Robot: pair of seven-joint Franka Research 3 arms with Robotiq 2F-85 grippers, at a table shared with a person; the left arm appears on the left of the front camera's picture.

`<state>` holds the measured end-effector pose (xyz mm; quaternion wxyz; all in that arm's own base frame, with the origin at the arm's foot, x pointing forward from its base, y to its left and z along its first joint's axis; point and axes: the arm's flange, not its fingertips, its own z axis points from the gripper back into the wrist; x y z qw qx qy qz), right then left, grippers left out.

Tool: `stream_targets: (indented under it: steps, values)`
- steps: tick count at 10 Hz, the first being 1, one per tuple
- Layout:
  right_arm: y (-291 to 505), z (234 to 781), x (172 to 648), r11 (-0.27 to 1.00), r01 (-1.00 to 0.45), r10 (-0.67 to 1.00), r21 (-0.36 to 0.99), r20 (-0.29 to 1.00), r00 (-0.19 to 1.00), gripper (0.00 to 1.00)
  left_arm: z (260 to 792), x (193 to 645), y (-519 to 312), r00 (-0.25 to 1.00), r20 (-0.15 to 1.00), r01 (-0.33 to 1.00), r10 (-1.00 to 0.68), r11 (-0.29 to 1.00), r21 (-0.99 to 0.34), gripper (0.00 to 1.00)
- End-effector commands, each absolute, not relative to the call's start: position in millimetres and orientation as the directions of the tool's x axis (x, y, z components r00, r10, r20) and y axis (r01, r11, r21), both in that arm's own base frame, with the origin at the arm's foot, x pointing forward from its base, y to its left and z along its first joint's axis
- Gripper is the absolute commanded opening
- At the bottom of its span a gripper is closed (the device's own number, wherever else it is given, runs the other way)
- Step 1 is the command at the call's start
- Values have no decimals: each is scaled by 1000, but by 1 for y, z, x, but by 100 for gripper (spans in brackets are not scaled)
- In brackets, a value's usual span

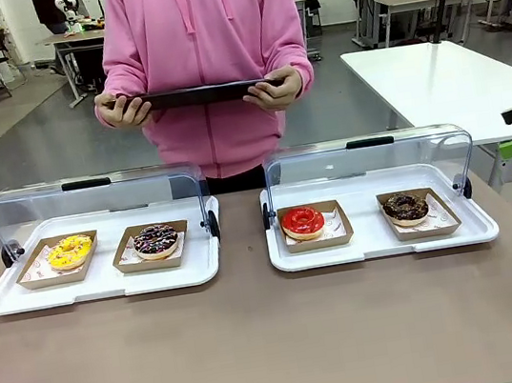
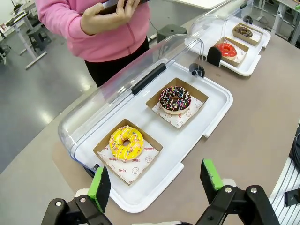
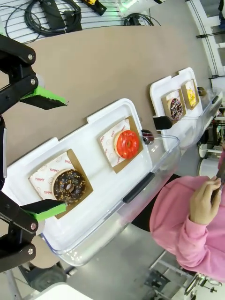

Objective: Provide the desired donut to the person.
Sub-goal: Pick up and lift the Paper togo box containing the Donut pointed at by the person.

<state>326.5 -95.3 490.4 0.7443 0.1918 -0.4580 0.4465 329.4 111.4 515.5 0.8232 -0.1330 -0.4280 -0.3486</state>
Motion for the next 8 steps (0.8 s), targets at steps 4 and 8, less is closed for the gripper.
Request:
stream_targets:
  steps: [4,8]
  values:
    - [-94,491,326,528,-839,487,-128,855,176,100,516,329,111,389,798,688,-460,721,81,100]
    - [-94,491,326,528,-839,487,-128,855,176,100,516,329,111,389,798,688,-460,721,81,100]
